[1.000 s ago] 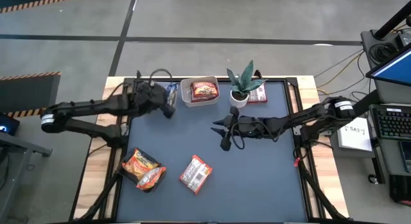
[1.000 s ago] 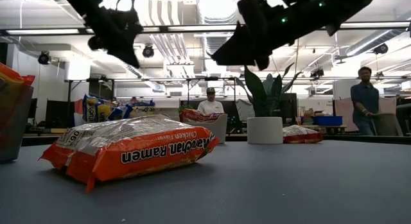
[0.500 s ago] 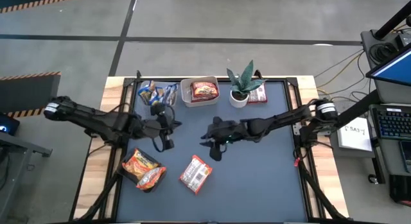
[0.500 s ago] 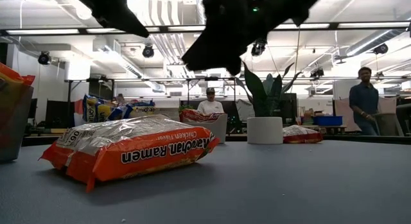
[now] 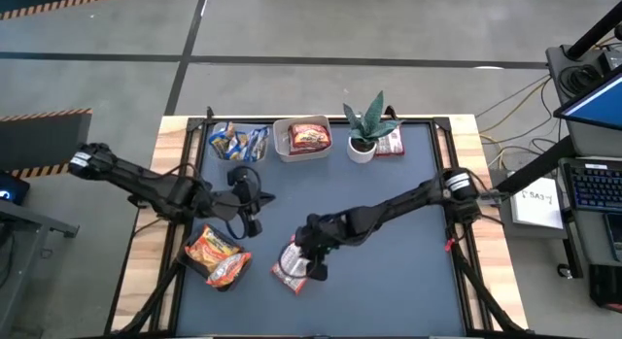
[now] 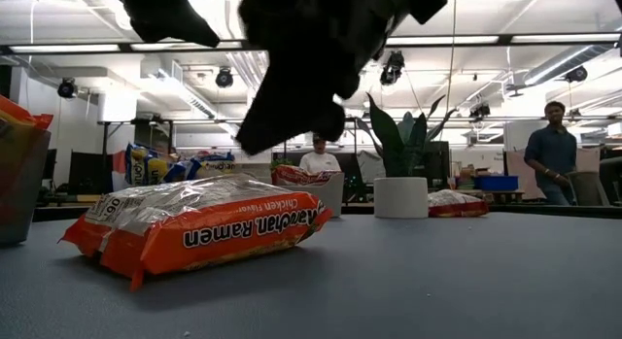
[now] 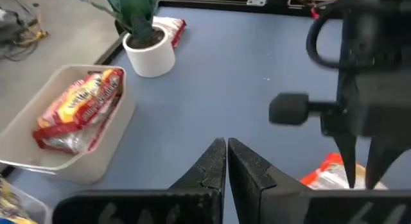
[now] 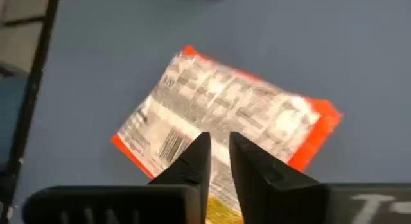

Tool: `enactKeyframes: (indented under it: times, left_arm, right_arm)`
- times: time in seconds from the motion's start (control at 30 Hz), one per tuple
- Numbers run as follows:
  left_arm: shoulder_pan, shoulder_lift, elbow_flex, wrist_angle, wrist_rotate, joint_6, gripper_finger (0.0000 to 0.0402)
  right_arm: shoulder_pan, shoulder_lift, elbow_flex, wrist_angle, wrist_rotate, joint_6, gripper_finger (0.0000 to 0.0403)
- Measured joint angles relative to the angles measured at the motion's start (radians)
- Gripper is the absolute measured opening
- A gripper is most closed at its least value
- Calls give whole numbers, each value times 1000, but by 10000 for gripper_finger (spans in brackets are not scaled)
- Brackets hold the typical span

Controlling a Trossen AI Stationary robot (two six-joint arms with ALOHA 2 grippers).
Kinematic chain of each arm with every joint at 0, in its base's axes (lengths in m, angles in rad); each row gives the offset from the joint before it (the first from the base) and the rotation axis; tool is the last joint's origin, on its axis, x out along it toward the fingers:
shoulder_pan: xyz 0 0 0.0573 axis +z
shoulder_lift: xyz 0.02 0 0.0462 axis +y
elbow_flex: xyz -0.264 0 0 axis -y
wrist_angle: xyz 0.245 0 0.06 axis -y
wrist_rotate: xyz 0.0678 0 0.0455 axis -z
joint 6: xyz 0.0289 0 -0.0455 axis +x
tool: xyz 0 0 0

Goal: Sort Maruchan noodles
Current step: Put the orange noodle pack into the black bin

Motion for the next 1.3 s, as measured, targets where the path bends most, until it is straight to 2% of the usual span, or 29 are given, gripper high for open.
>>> enactKeyframes:
  times: [0.17,0.33,0.47,0.6,0.7,0.77,1.1,1.3]
  left_arm:
    - [-35,2,-2,9,0,-35,0]
    - [-51,12,-3,40,0,-32,0]
    - [-51,27,-3,41,-1,-28,0]
    - [-51,43,-3,41,-1,-27,0]
    - [-51,58,-3,41,-1,-27,0]
    - [-51,69,-3,42,-1,-27,0]
    - [-50,195,-4,42,10,26,0]
    - [-49,298,-4,57,150,87,0]
  right_arm:
    - [10,81,61,-3,-2,-3,13]
    - [2,132,80,7,-57,7,9]
    - [-4,132,79,5,-57,5,9]
    - [-9,111,77,-28,53,-13,9]
    - [-24,94,77,-111,223,-21,9]
    - [-36,89,77,-158,294,-24,9]
    - [-51,-18,68,-341,333,-56,9]
    - [-51,-113,-23,-353,343,-31,9]
